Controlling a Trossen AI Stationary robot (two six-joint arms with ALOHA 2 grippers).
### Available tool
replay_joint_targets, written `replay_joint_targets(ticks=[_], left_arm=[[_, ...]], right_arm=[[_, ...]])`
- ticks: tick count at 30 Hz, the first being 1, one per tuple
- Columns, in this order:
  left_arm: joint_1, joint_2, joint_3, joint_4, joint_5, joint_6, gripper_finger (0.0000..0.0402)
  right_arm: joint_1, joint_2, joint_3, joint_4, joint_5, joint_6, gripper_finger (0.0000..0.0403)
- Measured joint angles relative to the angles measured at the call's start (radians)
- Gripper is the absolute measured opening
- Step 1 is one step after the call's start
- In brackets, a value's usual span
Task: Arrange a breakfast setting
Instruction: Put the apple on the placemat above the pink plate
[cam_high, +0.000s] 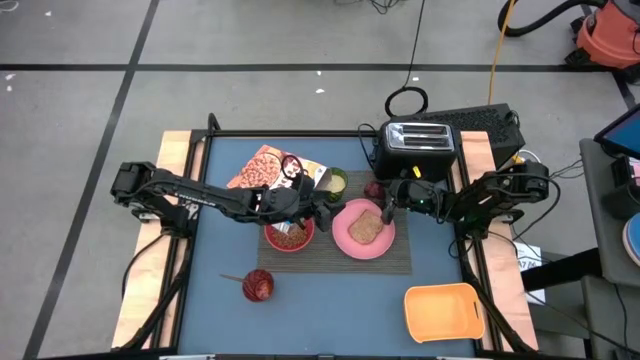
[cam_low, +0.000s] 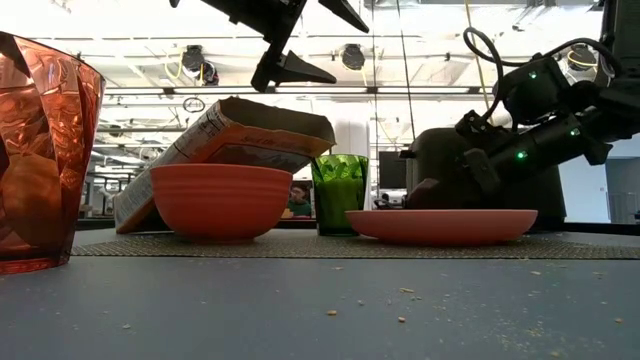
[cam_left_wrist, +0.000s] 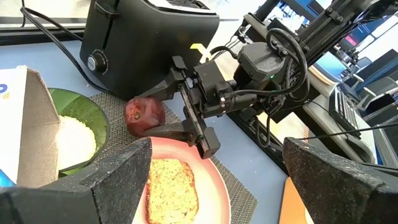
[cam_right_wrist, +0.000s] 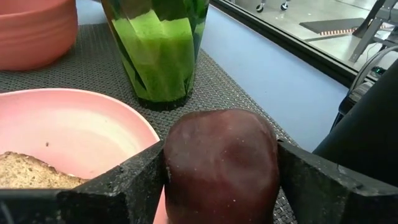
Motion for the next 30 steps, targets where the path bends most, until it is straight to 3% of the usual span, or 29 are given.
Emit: replay_joint_targets(ticks=[14, 23, 30], left_arm=[[0.0, 0.0, 0.0, 0.0, 0.0, 0.0, 0.0365], [0.0, 0.0, 0.0, 0.0, 0.0, 0.0, 0.0365], [0.0, 0.0, 0.0, 0.0, 0.0, 0.024, 0.0365]], right_arm=[[0.0, 0.0, 0.0, -0.012, 0.0, -0.003, 0.0347], [0.0, -0.032, 0.0, 0.024, 0.0, -0.003, 0.035], [0.0, -0.129, 0.0, 0.047, -0.001, 0.0, 0.035]])
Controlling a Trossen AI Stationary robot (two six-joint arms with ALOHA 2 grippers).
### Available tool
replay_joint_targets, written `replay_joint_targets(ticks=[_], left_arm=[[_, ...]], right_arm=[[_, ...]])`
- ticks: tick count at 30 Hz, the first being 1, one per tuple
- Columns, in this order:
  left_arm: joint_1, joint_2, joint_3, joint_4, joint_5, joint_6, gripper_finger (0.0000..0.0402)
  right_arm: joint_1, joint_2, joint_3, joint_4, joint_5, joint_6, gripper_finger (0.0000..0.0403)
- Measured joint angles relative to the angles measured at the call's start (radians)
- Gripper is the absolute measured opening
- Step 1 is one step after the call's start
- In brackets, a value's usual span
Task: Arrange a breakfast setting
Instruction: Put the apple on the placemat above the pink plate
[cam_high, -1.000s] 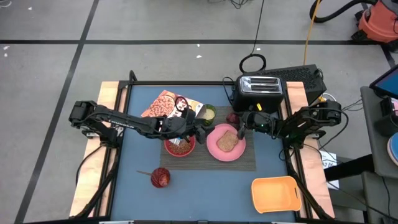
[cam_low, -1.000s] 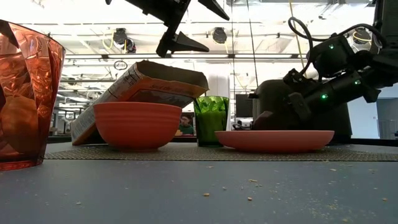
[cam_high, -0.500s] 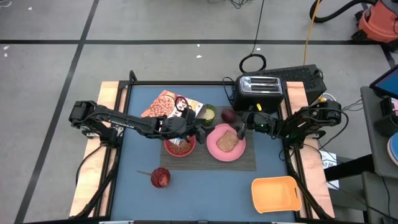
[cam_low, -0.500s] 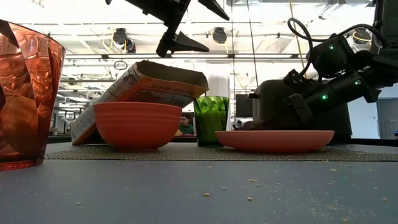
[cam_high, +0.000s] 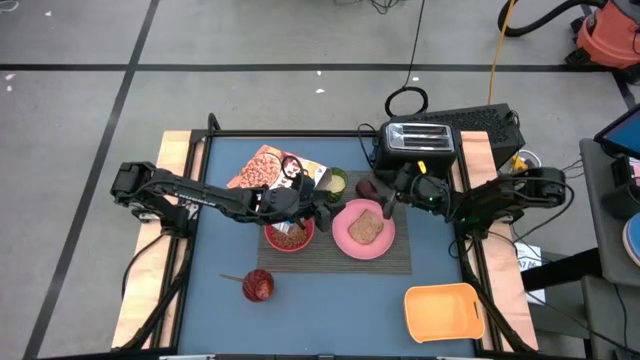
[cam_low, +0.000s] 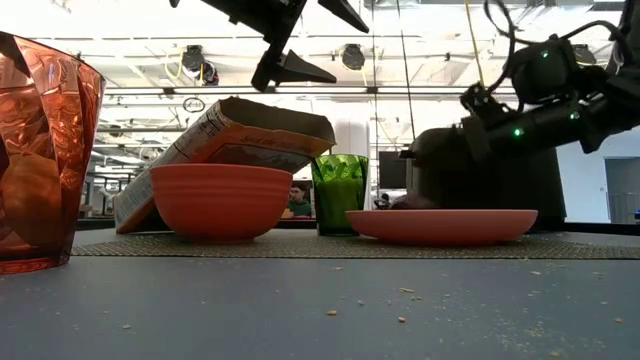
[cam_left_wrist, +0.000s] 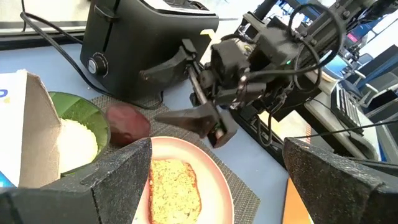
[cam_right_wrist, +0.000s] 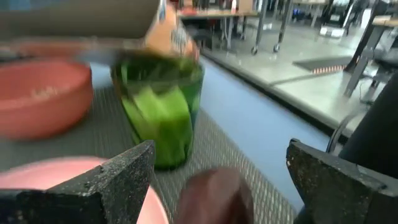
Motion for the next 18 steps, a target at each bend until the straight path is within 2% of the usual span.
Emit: replay_joint_targets(ticks=[9, 18], left_arm=[[0.0, 0.0, 0.0, 0.006, 0.0, 0.027, 0.0365], [0.0, 0.0, 0.0, 0.007, 0.0, 0.057, 0.0365]], right_arm=[[0.0, -0.146, 0.0, 0.0, -0.004, 0.088, 0.035], [0.0, -0.227, 0.0, 0.002, -0.01, 0.21, 0.035]])
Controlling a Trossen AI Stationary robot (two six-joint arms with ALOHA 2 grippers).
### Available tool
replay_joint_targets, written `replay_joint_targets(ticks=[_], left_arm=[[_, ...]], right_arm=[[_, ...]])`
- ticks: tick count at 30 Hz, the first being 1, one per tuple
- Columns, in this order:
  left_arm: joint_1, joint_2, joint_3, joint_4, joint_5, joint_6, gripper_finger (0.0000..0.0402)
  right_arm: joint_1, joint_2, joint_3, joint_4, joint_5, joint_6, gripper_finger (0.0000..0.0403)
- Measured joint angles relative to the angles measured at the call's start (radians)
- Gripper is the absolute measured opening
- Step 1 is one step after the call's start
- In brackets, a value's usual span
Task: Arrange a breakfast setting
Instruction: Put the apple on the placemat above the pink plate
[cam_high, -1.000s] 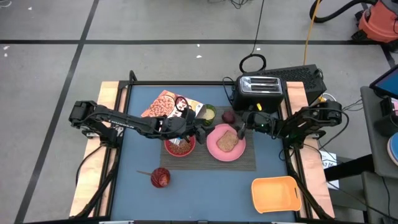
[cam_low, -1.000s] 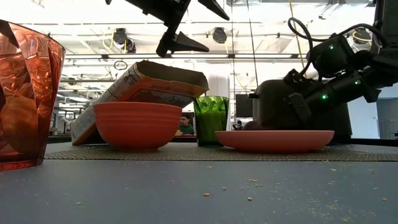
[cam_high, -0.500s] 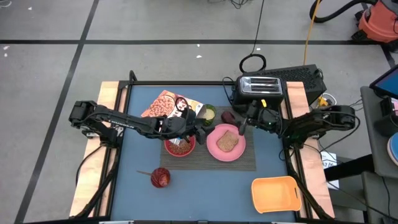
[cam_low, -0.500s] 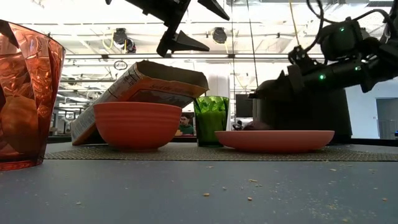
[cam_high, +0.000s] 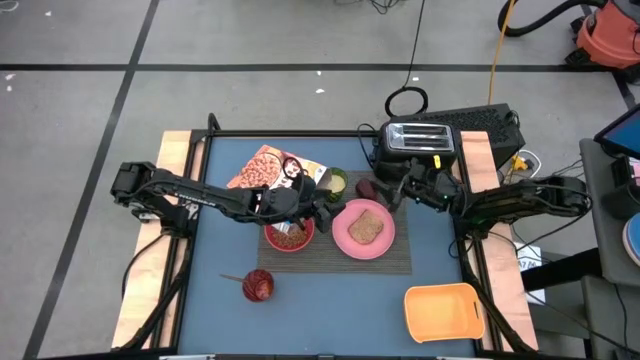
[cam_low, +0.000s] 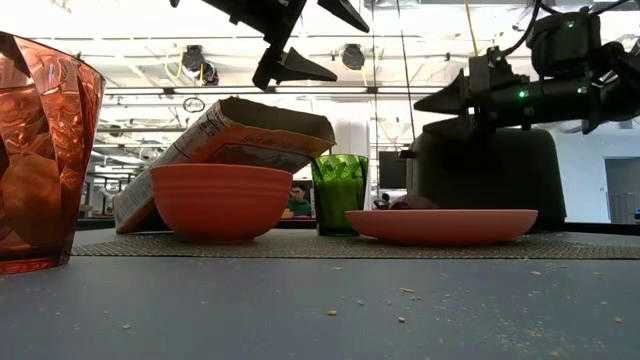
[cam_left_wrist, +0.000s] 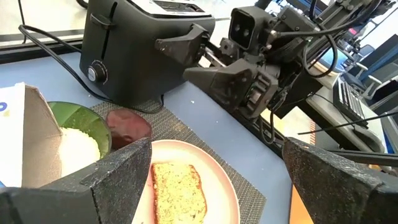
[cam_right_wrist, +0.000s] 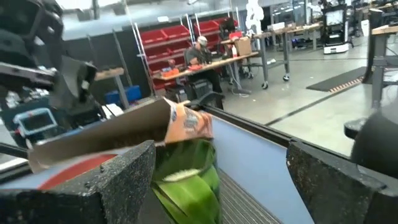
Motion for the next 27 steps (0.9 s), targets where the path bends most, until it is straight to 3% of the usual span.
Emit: replay_joint_targets(ticks=[8, 11, 18, 27], left_arm=[[0.0, 0.0, 0.0, 0.0, 0.0, 0.0, 0.0365], [0.0, 0.0, 0.0, 0.0, 0.0, 0.0, 0.0365], [0.0, 0.0, 0.0, 0.0, 0.0, 0.0, 0.0365], [0.0, 0.0, 0.0, 0.0, 0.0, 0.015, 0.0365]], right_arm=[[0.009, -0.025, 0.065, -0.071, -0.071, 0.026, 0.0337], [0.021, -0.025, 0.165, -0.274, -0.065, -0.001, 0.0329], [0.023, -0.007, 0.391, -0.85, 0.066, 0.0, 0.0318], [0.023, 0.046, 0.402, -0.929, 0.068, 0.026, 0.0318]])
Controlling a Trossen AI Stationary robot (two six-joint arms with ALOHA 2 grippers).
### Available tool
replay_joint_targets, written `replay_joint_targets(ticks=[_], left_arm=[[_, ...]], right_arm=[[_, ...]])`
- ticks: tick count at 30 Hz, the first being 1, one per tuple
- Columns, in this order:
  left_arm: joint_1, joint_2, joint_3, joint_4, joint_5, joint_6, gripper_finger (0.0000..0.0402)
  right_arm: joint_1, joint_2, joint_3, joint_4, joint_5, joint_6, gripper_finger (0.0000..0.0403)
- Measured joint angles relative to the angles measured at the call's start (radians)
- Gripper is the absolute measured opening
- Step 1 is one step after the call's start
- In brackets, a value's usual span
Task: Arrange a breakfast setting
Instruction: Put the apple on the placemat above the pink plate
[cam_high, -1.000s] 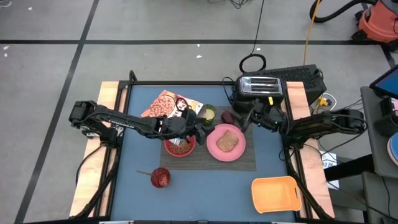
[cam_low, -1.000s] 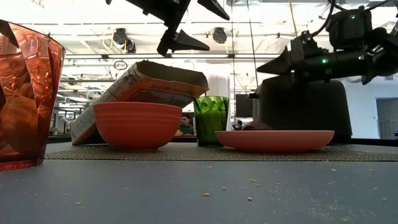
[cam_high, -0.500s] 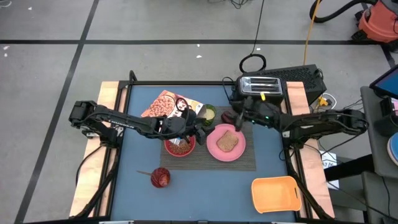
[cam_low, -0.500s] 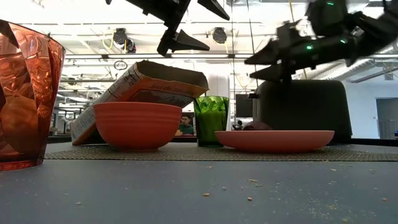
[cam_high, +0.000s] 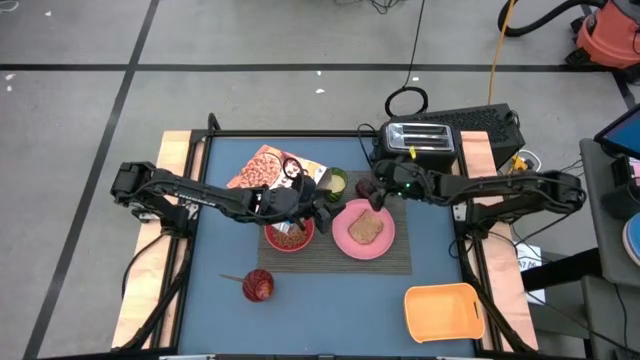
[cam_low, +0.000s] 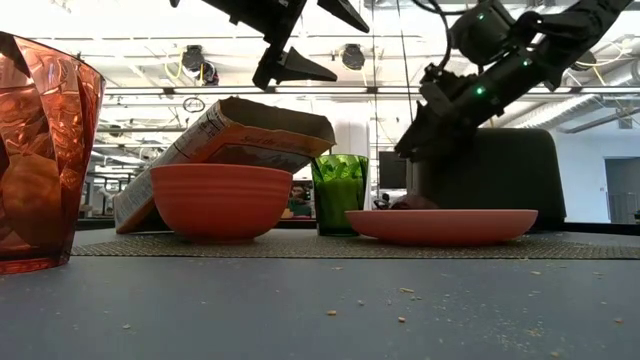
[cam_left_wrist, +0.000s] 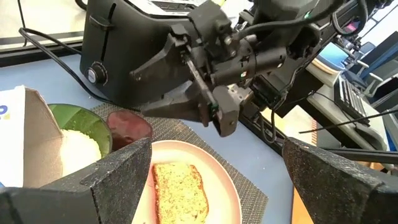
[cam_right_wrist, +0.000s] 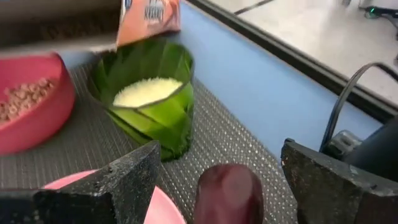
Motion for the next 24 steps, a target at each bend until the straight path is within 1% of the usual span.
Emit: replay_joint_targets(ticks=[13, 24], left_arm=[[0.0, 0.0, 0.0, 0.0, 0.0, 0.001, 0.0365], [0.0, 0.0, 0.0, -0.003, 0.0, 0.001, 0.0365]], right_arm=[[0.001, 0.148, 0.0, 0.006, -0.001, -0.034, 0.0318], [0.005, 0.234, 0.0, 0.023, -0.006, -0.054, 0.0318]])
